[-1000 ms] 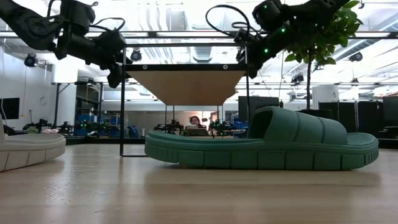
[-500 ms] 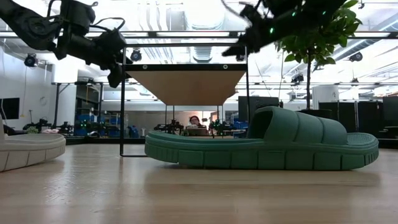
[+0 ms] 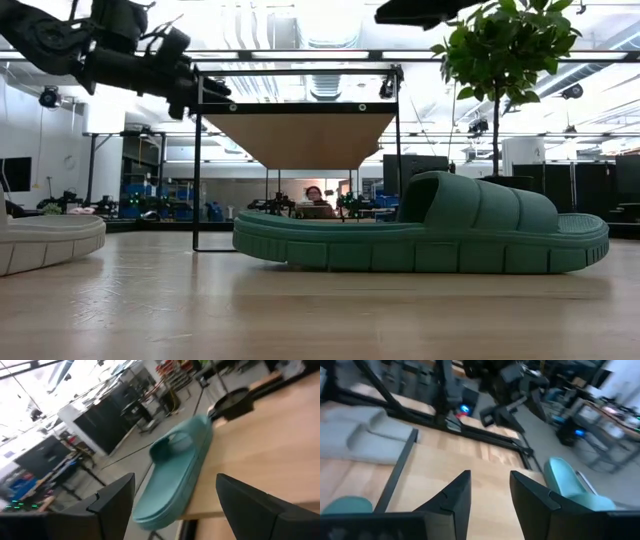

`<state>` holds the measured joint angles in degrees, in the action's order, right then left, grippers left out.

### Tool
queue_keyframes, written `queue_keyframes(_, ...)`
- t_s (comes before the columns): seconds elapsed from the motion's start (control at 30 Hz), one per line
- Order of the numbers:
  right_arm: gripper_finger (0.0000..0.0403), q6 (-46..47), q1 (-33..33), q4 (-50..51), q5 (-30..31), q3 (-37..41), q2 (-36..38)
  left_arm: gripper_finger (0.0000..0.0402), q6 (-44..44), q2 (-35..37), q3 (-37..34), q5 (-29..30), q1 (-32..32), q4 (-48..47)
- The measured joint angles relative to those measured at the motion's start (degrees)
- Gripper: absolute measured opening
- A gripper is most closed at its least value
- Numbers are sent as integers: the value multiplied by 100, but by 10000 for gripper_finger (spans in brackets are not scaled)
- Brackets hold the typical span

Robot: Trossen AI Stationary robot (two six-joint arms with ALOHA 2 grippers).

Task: Pick and place slides into the shelf
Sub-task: Put the green slide on the shelf

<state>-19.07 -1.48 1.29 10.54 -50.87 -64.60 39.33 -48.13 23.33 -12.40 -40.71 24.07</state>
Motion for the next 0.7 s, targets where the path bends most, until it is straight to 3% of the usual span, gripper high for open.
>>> queue_keyframes(0.17,129,127,-947,298,1253,46,2,262,-460,326,0,-212,0,-259)
queue_keyframes(0.47,125,1380,-2254,1328,2331,55,4,262,-1688,911,0,-1635,-4,-719)
queue_keyframes(0.6,126,2151,-2649,1789,2851,55,4,262,-2209,1016,0,-1760,-4,-716)
queue_keyframes(0.7,124,2814,-2862,2163,2889,55,4,262,-2499,1004,0,-1760,-4,-716)
